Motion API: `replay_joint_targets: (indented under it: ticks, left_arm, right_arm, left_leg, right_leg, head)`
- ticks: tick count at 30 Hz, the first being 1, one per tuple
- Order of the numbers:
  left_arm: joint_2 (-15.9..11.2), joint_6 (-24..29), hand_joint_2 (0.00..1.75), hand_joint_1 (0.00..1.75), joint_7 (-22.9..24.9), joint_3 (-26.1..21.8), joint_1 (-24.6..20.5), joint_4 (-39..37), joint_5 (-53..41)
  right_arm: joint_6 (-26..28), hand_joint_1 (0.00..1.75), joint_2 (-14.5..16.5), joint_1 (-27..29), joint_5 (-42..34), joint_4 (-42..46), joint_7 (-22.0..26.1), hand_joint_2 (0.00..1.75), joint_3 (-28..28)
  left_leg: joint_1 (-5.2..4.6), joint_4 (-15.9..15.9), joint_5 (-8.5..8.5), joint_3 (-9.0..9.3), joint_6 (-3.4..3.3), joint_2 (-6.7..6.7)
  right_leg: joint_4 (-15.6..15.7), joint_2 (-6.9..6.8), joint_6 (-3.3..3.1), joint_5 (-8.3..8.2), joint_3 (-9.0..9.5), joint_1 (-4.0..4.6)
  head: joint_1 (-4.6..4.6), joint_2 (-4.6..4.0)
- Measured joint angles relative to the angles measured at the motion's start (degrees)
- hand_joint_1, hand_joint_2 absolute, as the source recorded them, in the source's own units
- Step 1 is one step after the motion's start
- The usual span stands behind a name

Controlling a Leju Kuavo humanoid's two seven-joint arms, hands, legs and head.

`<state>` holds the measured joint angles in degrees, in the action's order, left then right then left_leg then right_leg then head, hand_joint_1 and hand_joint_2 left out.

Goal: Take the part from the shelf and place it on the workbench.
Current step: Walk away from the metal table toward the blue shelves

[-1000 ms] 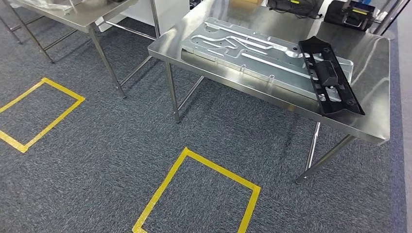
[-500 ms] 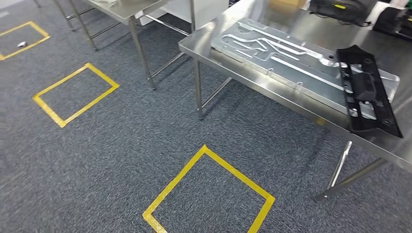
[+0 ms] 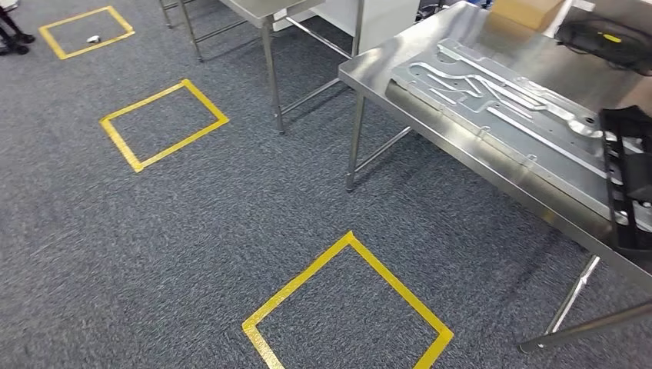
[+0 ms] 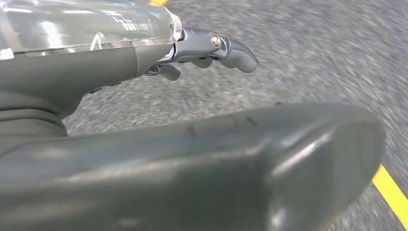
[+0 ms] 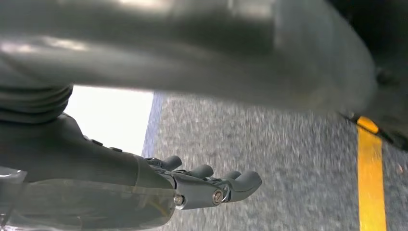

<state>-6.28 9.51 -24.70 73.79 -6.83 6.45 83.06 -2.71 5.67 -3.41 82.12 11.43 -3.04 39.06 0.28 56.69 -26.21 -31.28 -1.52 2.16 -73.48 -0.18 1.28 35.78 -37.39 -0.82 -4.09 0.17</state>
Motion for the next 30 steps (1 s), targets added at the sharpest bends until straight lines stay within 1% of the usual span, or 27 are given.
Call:
replay_joint_targets:
  ticks: [1, 2, 3, 4, 5, 6, 7, 8, 9, 10, 12, 13, 14, 15, 16, 17, 19, 20, 21, 23, 24, 25, 26, 27, 28, 29, 30]
  left_arm:
    - [-0.2, 0.1, 0.0, 0.0, 0.2, 0.1, 0.1, 0.0, 0.0]
    - [-0.3, 0.2, 0.0, 0.0, 0.3, 0.3, 0.1, 0.0, -0.1]
    - [-0.5, 0.2, 0.0, 0.0, 0.3, 0.5, 0.0, 0.0, -0.1]
    - [-0.6, 0.1, 0.0, 0.0, 0.4, 0.7, -0.2, 0.0, -0.2]
    - [-0.7, 0.1, 0.0, 0.0, 0.6, 1.0, -0.4, 0.0, -0.2]
    - [-0.9, 0.0, 0.0, 0.0, 0.7, 1.2, -0.6, 0.0, -0.3]
    - [-1.0, 0.0, 0.0, 0.0, 0.8, 1.3, -0.7, 0.0, -0.4]
    - [-1.0, 0.0, 0.0, 0.0, 0.9, 1.4, -0.7, 0.0, -0.4]
    - [-1.1, 0.0, 0.0, 0.0, 1.0, 1.5, -0.7, 0.0, -0.5]
    - [-1.1, 0.0, 0.0, 0.0, 1.1, 1.6, -0.9, 0.0, -0.7]
    - [-1.2, -0.3, 0.0, 0.0, 1.2, 2.0, -1.5, 0.0, -0.9]
    - [-1.2, -0.5, 0.0, 0.0, 1.4, 2.2, -1.7, 0.0, -1.0]
    - [-1.1, -0.7, 0.0, 0.0, 1.5, 2.4, -1.9, 0.0, -1.2]
    - [-1.1, -0.8, 0.0, 0.0, 1.6, 2.6, -1.9, 0.0, -1.3]
    - [-1.1, -0.9, 0.0, 0.0, 1.7, 2.8, -1.9, 0.0, -1.3]
    - [-1.1, -0.9, 0.0, 0.0, 1.8, 3.0, -2.0, 0.0, -1.4]
    - [-1.1, -0.9, 0.0, 0.0, 2.0, 3.2, -2.2, 0.0, -1.4]
    - [-1.1, -0.8, 0.0, 0.0, 2.2, 3.4, -2.3, 0.0, -1.3]
    - [-1.1, -0.6, 0.0, 0.0, 2.4, 3.7, -2.3, 0.0, -1.2]
    - [-1.2, 0.1, 0.0, 0.0, 2.7, 4.0, -1.8, 0.0, -0.4]
    - [-1.3, 0.5, 0.0, 0.0, 2.9, 4.1, -1.4, 0.0, 0.0]
    - [-1.4, 0.8, 0.0, 0.0, 3.1, 4.1, -1.1, 0.0, 0.4]
    - [-1.4, 1.1, 0.0, 0.0, 3.1, 4.1, -0.9, 0.0, 0.6]
    - [-1.5, 1.2, 0.0, 0.0, 3.2, 4.1, -0.8, 0.0, 0.7]
    - [-1.5, 1.3, 0.0, 0.0, 3.2, 4.1, -0.7, 0.0, 0.8]
    - [-1.6, 1.3, 0.0, 0.0, 3.2, 4.1, -0.6, 0.0, 0.9]
    - [-1.6, 1.3, 0.0, 0.0, 3.3, 4.1, -0.5, 0.0, 1.0]
  right_arm:
    - [0.4, 0.0, 0.1, 0.0, -0.3, 0.0, 0.2, 0.0, 0.0]
    - [0.8, 0.0, 0.1, 0.0, -0.6, 0.0, 0.4, 0.0, 0.0]
    - [1.2, 0.0, 0.2, 0.1, -1.0, 0.0, 0.6, 0.0, 0.1]
    - [1.6, 0.0, 0.3, 0.1, -1.2, 0.0, 0.8, 0.0, 0.1]
    - [1.9, 0.0, 0.4, 0.0, -1.4, -0.1, 1.0, 0.0, 0.1]
    - [2.2, 0.0, 0.5, 0.0, -1.6, -0.1, 1.2, 0.0, 0.1]
    - [2.3, 0.0, 0.6, -0.2, -1.6, -0.1, 1.3, 0.0, 0.1]
    - [2.5, 0.0, 0.7, -0.3, -1.7, -0.1, 1.3, 0.0, 0.2]
    - [2.5, 0.0, 0.8, -0.3, -1.7, -0.1, 1.4, 0.0, 0.2]
    - [2.5, 0.0, 0.9, -0.3, -1.6, -0.1, 1.3, 0.0, 0.2]
    - [2.7, 0.0, 1.0, -0.2, -1.3, -0.1, 0.3, 0.0, 0.2]
    - [3.0, 0.0, 1.0, -0.1, -1.2, -0.1, -0.7, 0.0, 0.2]
    - [3.5, 0.0, 1.0, -0.1, -1.2, -0.1, -1.8, 0.0, 0.2]
    - [3.9, 0.0, 1.0, -0.1, -1.2, -0.1, -2.8, 0.0, 0.2]
    - [4.3, 0.0, 1.0, -0.1, -1.2, -0.1, -3.4, 0.0, 0.2]
    - [4.6, 0.0, 1.0, -0.1, -1.3, -0.1, -3.8, 0.0, 0.2]
    - [6.0, 0.0, 1.0, -0.2, -2.4, -0.1, -4.5, 0.0, 0.5]
    - [7.5, 0.0, 1.0, -0.2, -3.8, -0.1, -4.9, 0.0, 1.0]
    - [9.7, 0.0, 1.0, -0.3, -6.1, -0.1, -5.1, 0.0, 1.9]
    - [14.9, 0.0, 1.0, -0.6, -12.3, 0.0, -4.7, 0.0, 4.8]
    - [17.1, 0.0, 0.9, -0.8, -15.5, 0.1, -4.2, 0.0, 6.8]
    - [18.6, 0.0, 0.7, -0.8, -18.0, 0.1, -3.8, 0.0, 9.2]
    - [19.5, 0.0, 0.4, -0.8, -19.7, 0.2, -3.5, 0.0, 11.4]
    - [19.9, 0.0, 0.1, -0.8, -20.7, 0.2, -3.3, 0.0, 13.4]
    - [20.1, 0.0, -0.2, -0.7, -21.1, 0.2, -3.3, 0.0, 15.0]
    - [20.2, 0.0, -0.4, -0.6, -21.2, 0.2, -3.2, 0.0, 16.3]
    - [20.3, 0.0, -0.5, -0.5, -21.4, 0.2, -3.1, 0.0, 17.2]
  left_leg:
    - [0.02, 0.1, -0.03, 0.01, 0.08, 0.79]
    - [0.06, 0.3, -0.09, -0.03, 0.22, 1.56]
    - [0.01, 0.6, -0.18, -0.2, 0.48, 2.3]
    - [0.01, 0.9, -0.21, -0.53, 0.82, 3.03]
    - [0.05, 1.1, -0.2, -0.91, 1.21, 3.68]
    - [0.11, 1.2, -0.1, -1.25, 1.65, 4.35]
    - [0.27, 1.2, 0.04, -1.54, 2.07, 5.02]
    - [0.38, 1.3, 0.01, -1.69, 2.39, 4.99]
    - [0.39, 2.1, -0.5, -2.12, 2.66, 4.04]
    - [0.38, 4.0, -1.59, -3.02, 2.88, 2.58]
    - [0.39, 10.9, -5.15, -6.31, 3.28, -0.53]
    - [0.46, 14.6, -6.64, -8.11, 3.47, -1.1]
    - [0.52, 17.1, -7.3, -9.29, 3.62, -1.41]
    - [0.56, 17.4, -6.85, -9.41, 3.7, -1.62]
    - [0.59, 15.4, -5.39, -8.3, 3.7, -1.91]
    - [0.59, 11.6, -3.37, -6.2, 3.6, -2.6]
    - [0.22, 4.0, -0.81, -2.18, 3.04, -4.7]
    - [0.0, 2.0, -0.43, -1.21, 2.67, -5.31]
    - [-0.23, 1.4, -0.56, -1.06, 2.31, -5.38]
    - [-0.19, 1.1, -0.35, -1.15, 1.63, -4.26]
    - [-0.1, 0.9, -0.2, -1.04, 1.28, -3.78]
    - [0.02, 0.6, -0.03, -0.9, 0.89, -3.32]
    - [0.11, 0.5, 0.13, -0.79, 0.57, -2.81]
    - [0.04, 0.4, 0.18, -0.86, 0.35, -2.22]
    - [-0.02, 0.4, 0.21, -0.93, 0.2, -1.56]
    - [-0.09, 0.5, 0.2, -0.94, 0.14, -0.82]
    - [-0.15, 0.5, 0.2, -0.89, 0.11, -0.04]
  right_leg:
    - [2.4, 0.22, -0.05, -1.93, 1.01, -0.07]
    - [6.2, 1.09, -0.14, -4.22, 2.68, -0.21]
    - [10.0, 2.71, -0.28, -5.85, 4.27, -0.38]
    - [12.7, 4.1, -0.47, -6.82, 5.35, -0.49]
    - [14.2, 5.18, -0.71, -7.09, 5.87, -0.52]
    - [14.5, 5.44, -1.01, -6.89, 5.91, -0.42]
    - [14.6, 4.79, -1.37, -6.97, 5.9, -0.37]
    - [14.8, 4.05, -1.8, -7.08, 6.04, -0.36]
    - [15.1, 3.26, -2.28, -7.2, 6.21, -0.38]
    - [15.4, 2.42, -2.72, -7.28, 6.37, -0.41]
    - [15.6, 0.64, -3.27, -7.24, 6.49, -0.18]
    - [15.5, -0.24, -3.34, -7.18, 6.48, -0.06]
    - [15.5, -1.07, -3.36, -7.12, 6.49, 0.01]
    - [15.5, -1.84, -3.33, -7.05, 6.53, 0.05]
    - [15.5, -2.53, -3.25, -6.96, 6.62, 0.06]
    - [15.5, -3.17, -3.12, -6.84, 6.79, 0.07]
    - [15.4, -4.27, -2.62, -6.53, 7.13, 0.3]
    - [15.4, -4.73, -2.32, -6.41, 7.25, 0.42]
    - [15.4, -5.15, -2.01, -6.32, 7.33, 0.52]
    - [15.5, -5.71, -1.37, -6.14, 7.56, 0.49]
    - [15.0, -5.03, -1.04, -5.65, 7.48, 0.39]
    - [13.7, -3.87, -0.77, -4.62, 6.93, 0.3]
    - [11.0, -2.43, -0.58, -3.0, 5.72, 0.18]
    - [7.3, -1.07, -0.5, -1.09, 3.91, 0.13]
    - [3.4, -0.43, -0.48, 0.55, 1.89, 0.12]
    - [0.3, -0.15, -0.49, 1.34, 0.24, 0.13]
    - [-0.8, -0.03, -0.57, 0.95, -0.58, 0.13]
  head:
    - [0.0, 0.0]
    - [0.0, 0.0]
    - [0.0, 0.0]
    - [0.0, 0.0]
    - [0.0, 0.0]
    - [0.0, 0.0]
    - [-0.01, 0.0]
    - [-0.01, 0.0]
    - [-0.01, 0.0]
    - [-0.02, 0.0]
    - [-0.02, 0.0]
    - [-0.02, 0.0]
    - [-0.02, 0.0]
    - [-0.02, 0.0]
    - [-0.02, 0.0]
    - [-0.02, 0.0]
    - [-0.02, 0.0]
    - [-0.02, 0.0]
    - [-0.02, 0.0]
    - [-0.02, 0.0]
    - [-0.02, 0.0]
    - [-0.02, 0.0]
    - [-0.02, 0.0]
    - [-0.02, 0.0]
    - [-0.02, 0.0]
    - [-0.02, 0.0]
    - [-0.02, 0.0]
